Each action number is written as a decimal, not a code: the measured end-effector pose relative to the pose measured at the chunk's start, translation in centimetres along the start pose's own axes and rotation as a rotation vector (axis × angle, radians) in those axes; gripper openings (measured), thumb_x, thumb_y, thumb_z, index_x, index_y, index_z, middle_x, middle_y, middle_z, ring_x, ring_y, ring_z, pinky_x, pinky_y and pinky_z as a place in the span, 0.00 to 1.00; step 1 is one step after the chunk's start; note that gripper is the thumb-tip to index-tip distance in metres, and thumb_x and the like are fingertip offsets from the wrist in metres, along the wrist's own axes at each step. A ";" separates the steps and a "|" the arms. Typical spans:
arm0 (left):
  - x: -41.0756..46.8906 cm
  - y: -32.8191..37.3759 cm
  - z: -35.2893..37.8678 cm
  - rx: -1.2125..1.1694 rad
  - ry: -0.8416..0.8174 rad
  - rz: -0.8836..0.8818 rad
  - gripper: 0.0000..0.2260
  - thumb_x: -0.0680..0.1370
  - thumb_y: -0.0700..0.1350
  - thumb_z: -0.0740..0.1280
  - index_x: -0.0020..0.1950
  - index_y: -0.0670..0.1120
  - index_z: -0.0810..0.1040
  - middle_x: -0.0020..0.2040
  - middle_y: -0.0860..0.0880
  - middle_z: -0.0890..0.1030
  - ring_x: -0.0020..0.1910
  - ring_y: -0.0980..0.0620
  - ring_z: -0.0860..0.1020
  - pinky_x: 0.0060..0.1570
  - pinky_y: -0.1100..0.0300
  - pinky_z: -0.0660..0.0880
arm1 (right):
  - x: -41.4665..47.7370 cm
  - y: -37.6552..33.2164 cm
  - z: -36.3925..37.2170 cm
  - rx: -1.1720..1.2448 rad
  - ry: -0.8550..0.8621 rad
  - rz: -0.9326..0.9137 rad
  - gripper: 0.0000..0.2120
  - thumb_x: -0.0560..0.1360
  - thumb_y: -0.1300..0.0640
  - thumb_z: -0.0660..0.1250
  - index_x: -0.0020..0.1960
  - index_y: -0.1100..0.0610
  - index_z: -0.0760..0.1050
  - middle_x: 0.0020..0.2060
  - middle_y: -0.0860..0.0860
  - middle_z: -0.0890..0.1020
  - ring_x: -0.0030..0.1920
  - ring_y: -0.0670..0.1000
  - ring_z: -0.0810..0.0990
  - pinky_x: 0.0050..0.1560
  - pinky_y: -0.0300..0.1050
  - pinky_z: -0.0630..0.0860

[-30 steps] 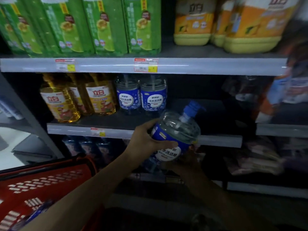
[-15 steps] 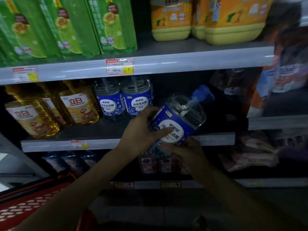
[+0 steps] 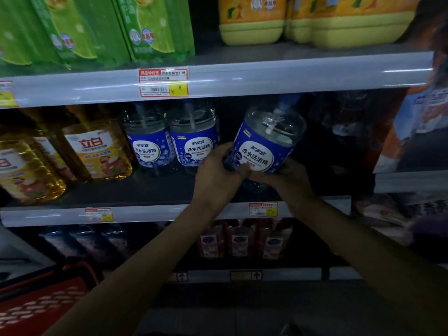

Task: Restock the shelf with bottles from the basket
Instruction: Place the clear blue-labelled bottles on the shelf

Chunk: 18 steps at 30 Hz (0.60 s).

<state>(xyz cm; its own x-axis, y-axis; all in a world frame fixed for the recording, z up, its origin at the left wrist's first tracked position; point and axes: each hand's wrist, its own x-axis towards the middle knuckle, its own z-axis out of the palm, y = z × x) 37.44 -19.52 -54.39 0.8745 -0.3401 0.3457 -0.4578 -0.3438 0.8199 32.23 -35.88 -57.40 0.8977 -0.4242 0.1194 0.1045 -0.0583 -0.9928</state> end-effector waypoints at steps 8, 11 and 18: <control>3.2 -3.3 4.8 -0.347 0.002 -0.111 0.27 0.77 0.42 0.73 0.75 0.54 0.72 0.65 0.55 0.82 0.64 0.56 0.80 0.66 0.49 0.78 | 6.6 2.3 -0.5 -0.148 0.103 -0.127 0.34 0.59 0.55 0.86 0.63 0.55 0.81 0.54 0.48 0.87 0.51 0.45 0.86 0.51 0.47 0.85; 4.6 -4.3 6.5 -0.440 0.058 -0.163 0.28 0.75 0.44 0.74 0.75 0.52 0.72 0.66 0.54 0.82 0.65 0.55 0.80 0.67 0.47 0.77 | 9.1 3.5 -0.2 -0.181 0.120 -0.136 0.38 0.54 0.48 0.86 0.63 0.54 0.81 0.54 0.48 0.87 0.52 0.47 0.86 0.52 0.54 0.85; 8.0 -6.5 8.6 -0.510 0.087 -0.232 0.34 0.73 0.53 0.73 0.79 0.55 0.67 0.66 0.54 0.82 0.65 0.53 0.80 0.66 0.47 0.77 | 14.0 5.2 0.9 -0.210 0.129 -0.136 0.35 0.58 0.53 0.87 0.63 0.55 0.81 0.53 0.50 0.87 0.52 0.48 0.86 0.53 0.55 0.84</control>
<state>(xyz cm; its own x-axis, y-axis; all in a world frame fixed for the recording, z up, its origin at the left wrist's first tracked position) 46.00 -27.49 -60.86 0.9629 -0.2254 0.1483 -0.1352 0.0723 0.9882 45.73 -41.32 -60.95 0.8181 -0.5103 0.2651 0.1173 -0.3033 -0.9457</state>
